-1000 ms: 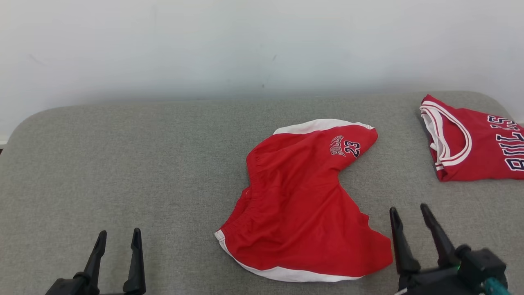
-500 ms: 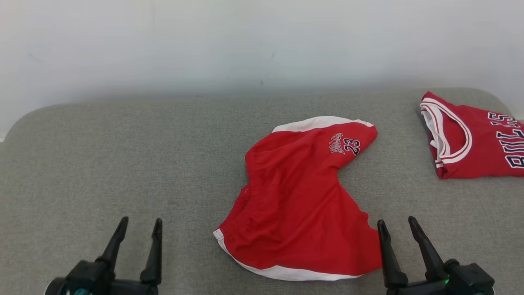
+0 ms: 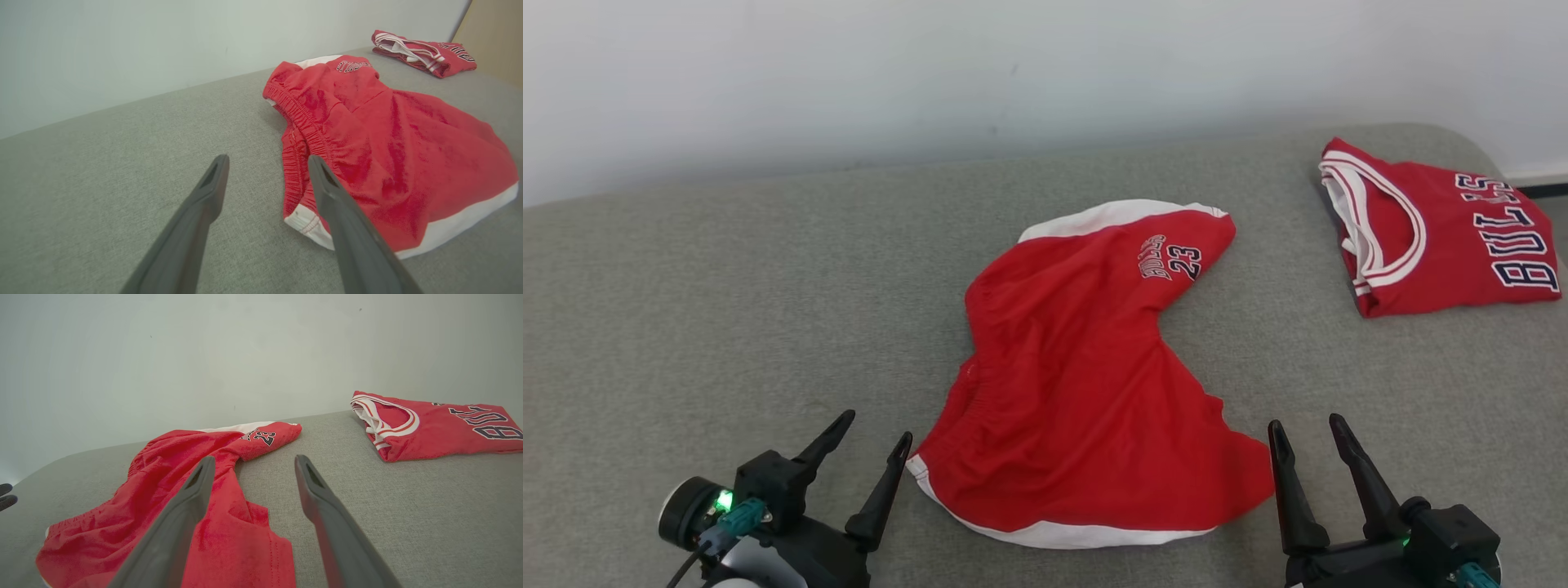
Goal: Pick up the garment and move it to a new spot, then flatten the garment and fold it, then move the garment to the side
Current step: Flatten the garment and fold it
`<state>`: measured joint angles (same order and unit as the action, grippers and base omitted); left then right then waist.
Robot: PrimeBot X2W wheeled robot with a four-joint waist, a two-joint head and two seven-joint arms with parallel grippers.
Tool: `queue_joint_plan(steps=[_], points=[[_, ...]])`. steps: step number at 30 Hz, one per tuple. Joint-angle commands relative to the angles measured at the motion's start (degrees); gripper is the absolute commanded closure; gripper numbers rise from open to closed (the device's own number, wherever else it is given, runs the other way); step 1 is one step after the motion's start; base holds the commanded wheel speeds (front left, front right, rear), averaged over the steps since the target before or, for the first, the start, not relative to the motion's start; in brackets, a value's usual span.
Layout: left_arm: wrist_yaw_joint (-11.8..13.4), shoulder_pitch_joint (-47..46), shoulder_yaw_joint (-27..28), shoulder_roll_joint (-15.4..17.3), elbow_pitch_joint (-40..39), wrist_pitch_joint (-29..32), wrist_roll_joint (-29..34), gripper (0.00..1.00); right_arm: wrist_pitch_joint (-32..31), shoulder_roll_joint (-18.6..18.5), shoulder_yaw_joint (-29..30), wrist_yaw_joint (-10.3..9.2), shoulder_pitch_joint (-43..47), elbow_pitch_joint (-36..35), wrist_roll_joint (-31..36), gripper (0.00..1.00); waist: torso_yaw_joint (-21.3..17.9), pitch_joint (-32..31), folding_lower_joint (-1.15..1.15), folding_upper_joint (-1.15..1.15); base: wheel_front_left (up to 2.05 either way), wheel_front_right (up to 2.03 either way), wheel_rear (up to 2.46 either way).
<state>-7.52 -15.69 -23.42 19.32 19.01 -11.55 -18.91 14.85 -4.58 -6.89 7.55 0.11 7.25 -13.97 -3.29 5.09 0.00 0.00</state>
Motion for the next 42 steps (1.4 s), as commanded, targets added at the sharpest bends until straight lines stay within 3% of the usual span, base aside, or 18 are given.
queue_joint_plan(steps=[1,8,13,14,15,20,25,32,40,41,42], points=[[0.1,-1.2,-1.3,1.0,0.7,0.5,-1.2,0.00,0.2,0.2,0.2,-0.17,-0.5,0.1,-0.1,0.00,-1.6,1.6,0.00,0.00,0.00,0.00,0.00],[0.1,-4.3,-10.2,4.7,4.4,1.9,-5.9,0.00,0.3,0.2,0.4,-0.17,-1.7,0.8,-0.6,0.00,-4.0,3.2,0.00,0.00,0.00,0.00,0.00],[0.1,-6.0,-14.6,5.5,7.8,2.7,-8.9,0.00,0.3,0.3,0.8,-0.16,-2.2,0.8,-0.5,0.00,-5.2,3.6,0.00,0.00,0.00,0.00,0.00],[0.1,-6.4,-15.2,5.6,8.2,2.6,-9.5,0.57,0.4,0.3,0.9,-0.17,-2.2,0.6,-0.5,0.00,-5.4,3.7,0.00,0.00,0.00,0.00,0.00],[0.1,-6.6,-15.6,5.6,8.6,2.2,-10.2,1.00,0.4,0.4,1.0,-0.17,-2.1,0.3,-0.5,0.00,-5.5,3.7,0.00,0.00,0.00,0.00,0.00],[0.1,-7.4,-17.7,5.6,10.2,1.3,-11.7,1.00,0.4,0.3,2.0,-0.17,-1.0,-0.2,-0.5,0.00,-4.7,3.4,0.00,0.00,0.00,0.00,0.00],[0.9,-7.3,-16.3,5.0,10.4,-1.3,-12.9,1.00,0.4,0.1,2.6,-0.17,-0.9,-0.4,-0.4,0.00,-2.3,2.7,0.00,0.00,0.00,0.00,0.00],[4.2,-1.3,-12.5,4.2,6.6,-3.2,-15.8,1.00,0.4,-0.4,3.1,-0.17,-0.2,1.1,-0.7,0.00,2.1,1.9,0.00,0.00,0.00,0.00,0.00],[7.3,7.0,-8.7,2.9,3.8,-3.6,-18.1,1.00,0.3,-0.9,2.8,-0.17,-0.3,3.3,-1.2,0.00,4.2,1.7,0.00,0.00,0.00,0.00,0.00],[7.7,7.6,-8.1,2.6,3.3,-3.7,-18.0,0.93,0.3,-1.0,2.9,-0.17,-0.1,3.6,-1.3,0.00,4.4,1.6,0.00,0.00,0.00,0.00,0.00],[8.0,8.0,-7.3,2.2,2.6,-3.7,-17.6,0.60,0.3,-1.1,2.8,-0.17,0.0,3.8,-1.4,0.00,4.6,1.5,0.00,0.00,0.00,0.00,0.00]])
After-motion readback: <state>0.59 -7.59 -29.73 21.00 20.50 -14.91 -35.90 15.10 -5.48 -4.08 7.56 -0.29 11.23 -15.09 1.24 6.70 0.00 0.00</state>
